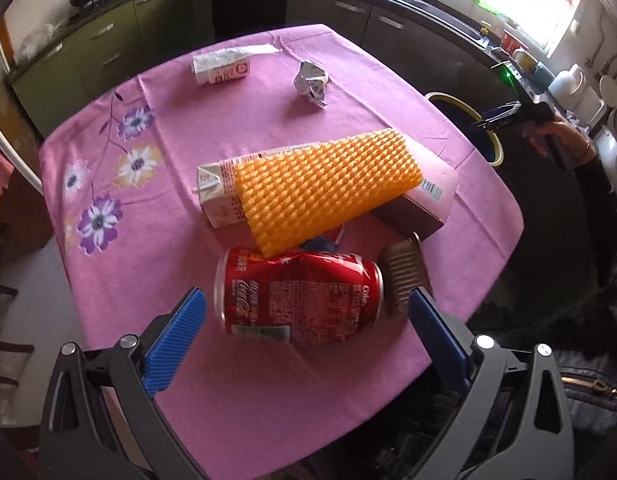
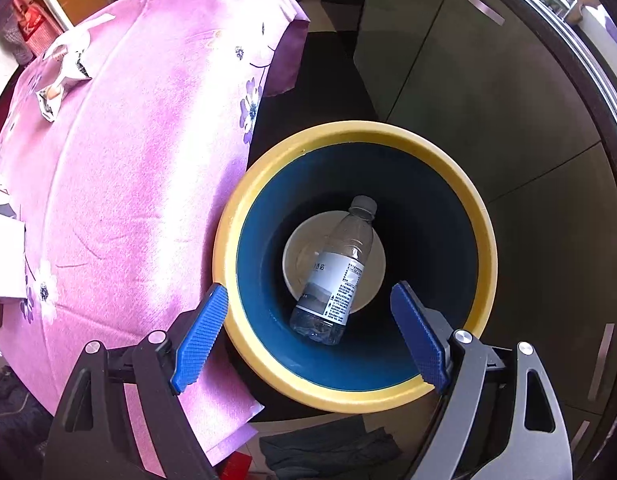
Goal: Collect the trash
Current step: 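Grasp the orange foam net sleeve with the left gripper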
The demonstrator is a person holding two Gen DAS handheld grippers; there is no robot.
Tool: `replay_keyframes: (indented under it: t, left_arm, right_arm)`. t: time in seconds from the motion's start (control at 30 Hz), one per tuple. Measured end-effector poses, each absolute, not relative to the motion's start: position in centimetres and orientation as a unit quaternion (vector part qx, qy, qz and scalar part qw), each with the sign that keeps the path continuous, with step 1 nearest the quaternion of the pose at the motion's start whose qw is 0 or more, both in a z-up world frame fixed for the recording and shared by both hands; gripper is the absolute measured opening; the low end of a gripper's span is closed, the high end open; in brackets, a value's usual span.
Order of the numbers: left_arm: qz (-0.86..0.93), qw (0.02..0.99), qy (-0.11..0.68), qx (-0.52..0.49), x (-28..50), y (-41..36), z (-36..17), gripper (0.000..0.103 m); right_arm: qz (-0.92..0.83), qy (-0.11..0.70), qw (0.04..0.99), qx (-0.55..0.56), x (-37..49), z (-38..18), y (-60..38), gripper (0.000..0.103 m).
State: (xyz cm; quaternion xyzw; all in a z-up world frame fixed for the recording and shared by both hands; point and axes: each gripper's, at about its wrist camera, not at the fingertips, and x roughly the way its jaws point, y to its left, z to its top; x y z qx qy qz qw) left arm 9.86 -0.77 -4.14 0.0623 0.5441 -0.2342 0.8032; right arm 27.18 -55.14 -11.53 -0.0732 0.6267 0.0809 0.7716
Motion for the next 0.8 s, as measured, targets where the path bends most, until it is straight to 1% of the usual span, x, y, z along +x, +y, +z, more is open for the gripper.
replay_keyframes:
  t: [0.07, 0.1, 0.23, 0.3, 0.43, 0.47, 0.53, 0.57, 0.6, 0.63, 0.67, 0.73, 0.77, 0.8]
  left_arm:
    - [-0.232, 0.790, 0.566, 0.027, 10.3, -0.4, -4.1, 0.096]
    - [-0.225, 0.791, 0.569, 0.026, 10.6, -0.5, -3.9, 0.096]
    - [-0.227, 0.807, 0.540, 0.077, 12.3, -2.2, -2.5, 0.096]
    - [-0.271, 0.804, 0.511, 0.136, 12.8, -3.9, -2.0, 0.096]
    - [-0.349, 0.767, 0.448, 0.298, 13.0, -7.7, -2.5, 0.096]
    - [-0.370, 0.752, 0.439, 0.324, 13.3, -8.5, -2.8, 0.096]
    - [-0.398, 0.722, 0.444, 0.350, 14.3, -9.5, -3.9, 0.095]
    - [-0.411, 0.705, 0.454, 0.356, 14.9, -10.0, -4.6, 0.091]
    - [-0.423, 0.689, 0.465, 0.361, 15.4, -10.4, -5.3, 0.081]
    - [-0.431, 0.675, 0.474, 0.365, 15.8, -10.7, -5.8, 0.076]
    - [-0.435, 0.665, 0.478, 0.374, 16.1, -11.0, -6.4, 0.072]
    - [-0.432, 0.658, 0.479, 0.389, 16.5, -11.5, -7.1, 0.071]
    - [-0.432, 0.656, 0.481, 0.390, 16.7, -11.5, -7.2, 0.068]
    - [-0.433, 0.654, 0.483, 0.388, 16.9, -11.5, -7.3, 0.061]
  right_arm:
    - [0.084, 0.626, 0.772, -0.074, 27.3, -11.3, -54.9, 0.083]
    - [0.084, 0.626, 0.772, -0.075, 27.5, -11.3, -54.9, 0.083]
    - [0.086, 0.622, 0.774, -0.080, 28.0, -10.8, -54.4, 0.083]
    - [0.091, 0.620, 0.775, -0.081, 27.9, -10.3, -54.1, 0.083]
    - [0.095, 0.620, 0.774, -0.085, 27.7, -10.0, -53.7, 0.083]
    - [0.096, 0.621, 0.773, -0.086, 27.6, -10.1, -53.7, 0.083]
    - [0.097, 0.621, 0.773, -0.085, 27.5, -9.9, -53.6, 0.083]
    - [0.098, 0.622, 0.773, -0.083, 27.4, -9.9, -53.6, 0.083]
    - [0.098, 0.622, 0.772, -0.081, 27.3, -9.9, -53.6, 0.083]
    - [0.098, 0.623, 0.772, -0.081, 27.1, -10.0, -53.6, 0.083]
    - [0.098, 0.624, 0.771, -0.081, 27.0, -10.2, -53.7, 0.083]
    - [0.097, 0.626, 0.770, -0.080, 26.9, -10.3, -53.8, 0.083]
    - [0.097, 0.626, 0.769, -0.080, 26.8, -10.4, -53.8, 0.083]
    - [0.097, 0.626, 0.769, -0.079, 26.8, -10.4, -53.9, 0.083]
